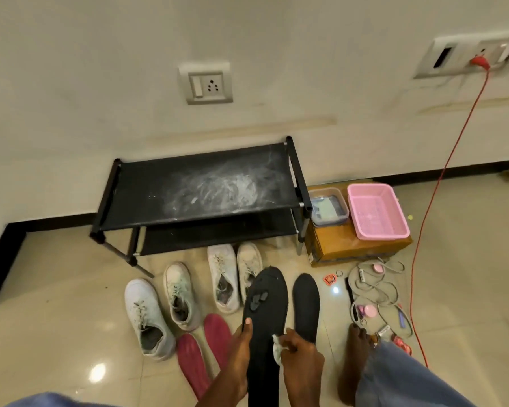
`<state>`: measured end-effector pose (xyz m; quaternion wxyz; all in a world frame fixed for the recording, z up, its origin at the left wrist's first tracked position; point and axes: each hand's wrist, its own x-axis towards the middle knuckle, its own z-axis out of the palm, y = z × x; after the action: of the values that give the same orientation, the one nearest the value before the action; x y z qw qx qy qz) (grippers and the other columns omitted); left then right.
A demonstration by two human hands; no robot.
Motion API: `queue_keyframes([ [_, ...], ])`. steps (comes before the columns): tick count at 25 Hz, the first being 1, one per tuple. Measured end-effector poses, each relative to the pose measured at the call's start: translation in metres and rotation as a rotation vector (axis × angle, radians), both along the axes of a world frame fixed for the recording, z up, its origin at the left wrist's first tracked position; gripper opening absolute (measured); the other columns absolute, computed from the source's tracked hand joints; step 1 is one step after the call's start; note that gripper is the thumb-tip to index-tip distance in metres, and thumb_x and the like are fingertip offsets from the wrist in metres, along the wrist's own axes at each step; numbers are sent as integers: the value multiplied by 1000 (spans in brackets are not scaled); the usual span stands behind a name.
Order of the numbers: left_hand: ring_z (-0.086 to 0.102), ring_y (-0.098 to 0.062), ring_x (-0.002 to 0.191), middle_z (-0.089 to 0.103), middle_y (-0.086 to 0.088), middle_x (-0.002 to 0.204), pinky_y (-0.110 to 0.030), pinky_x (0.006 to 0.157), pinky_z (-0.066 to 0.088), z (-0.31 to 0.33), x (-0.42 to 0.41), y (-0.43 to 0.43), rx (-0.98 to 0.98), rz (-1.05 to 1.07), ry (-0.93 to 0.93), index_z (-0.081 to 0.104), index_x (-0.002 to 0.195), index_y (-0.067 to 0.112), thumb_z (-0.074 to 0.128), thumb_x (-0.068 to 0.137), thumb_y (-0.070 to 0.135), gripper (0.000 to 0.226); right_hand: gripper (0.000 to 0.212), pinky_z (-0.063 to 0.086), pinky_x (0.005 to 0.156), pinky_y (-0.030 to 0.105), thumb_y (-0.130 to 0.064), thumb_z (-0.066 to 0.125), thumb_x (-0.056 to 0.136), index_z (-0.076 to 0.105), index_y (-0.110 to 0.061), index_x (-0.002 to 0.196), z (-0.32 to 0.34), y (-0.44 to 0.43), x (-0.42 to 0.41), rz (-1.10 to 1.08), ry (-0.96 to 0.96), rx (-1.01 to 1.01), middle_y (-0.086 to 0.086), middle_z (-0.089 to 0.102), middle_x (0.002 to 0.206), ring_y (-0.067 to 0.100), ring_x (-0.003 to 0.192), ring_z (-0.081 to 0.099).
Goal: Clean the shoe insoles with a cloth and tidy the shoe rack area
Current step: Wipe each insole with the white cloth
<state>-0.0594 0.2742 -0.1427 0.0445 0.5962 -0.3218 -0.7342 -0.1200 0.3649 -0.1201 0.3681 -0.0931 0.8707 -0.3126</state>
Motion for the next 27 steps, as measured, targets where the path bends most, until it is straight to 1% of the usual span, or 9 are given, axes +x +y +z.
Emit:
queue_keyframes([
  [2,56,-30,114,57,-13,130,-41,103,42,-59,-1,10,-48,-83,-119,53,129,5,44,93,45,54,32,47,81,23,-3,63,74,71,-12,103,-40,9,-4,-130,-300,71,-3,65,92,21,91,63],
  [5,61,-27,104,64,-11,117,-43,97,48,-121,-5,20,-69,-161,-190,61,108,16,46,97,38,29,38,48,48,25,21,49,71,64,6,102,-91,14,-11,-374,-749,18,9,65,69,27,61,57],
  [7,59,-25,103,62,-6,114,-42,97,48,-143,-12,17,-98,-234,-216,59,105,18,46,96,39,26,49,47,46,25,26,40,75,53,9,120,-119,15,-17,-414,-846,25,12,63,77,27,65,57],
  [9,58,-27,106,61,-5,113,-41,96,47,-167,-25,8,-134,-349,-257,58,117,12,46,97,37,34,53,49,52,27,26,39,77,47,9,127,-150,15,-26,-449,-897,6,13,62,89,27,75,58],
  [12,59,-31,107,61,-14,122,-45,95,49,-203,-44,-3,-68,-436,-270,55,122,8,49,97,19,29,63,49,60,28,26,39,77,41,2,135,-191,12,-43,-434,-882,25,14,60,101,26,85,57],
  [16,57,-32,111,56,-12,127,-40,93,49,-232,-64,-11,-7,-442,-289,47,133,13,40,95,3,40,65,52,51,26,27,32,80,29,2,140,-226,-1,-65,-360,-895,2,14,59,89,23,72,55],
  [20,55,-30,113,54,-11,133,-41,96,48,-264,-78,-18,7,-401,-302,43,137,19,39,97,12,40,68,51,75,33,23,42,77,33,-1,140,-266,-14,-74,-249,-817,52,22,54,125,29,97,54],
  [23,57,-27,104,54,-10,130,-33,77,52,-271,-76,-21,51,-341,-309,42,136,22,39,97,11,41,74,47,97,44,20,52,73,36,-5,140,-289,-20,-76,-181,-728,81,20,52,130,32,112,52],
  [27,53,-20,91,55,-12,126,-26,64,45,-274,-71,-23,61,-322,-306,44,136,20,36,94,-2,48,74,40,104,45,10,59,76,34,-13,141,-290,-19,-64,-52,-537,109,13,40,143,33,128,41],
])
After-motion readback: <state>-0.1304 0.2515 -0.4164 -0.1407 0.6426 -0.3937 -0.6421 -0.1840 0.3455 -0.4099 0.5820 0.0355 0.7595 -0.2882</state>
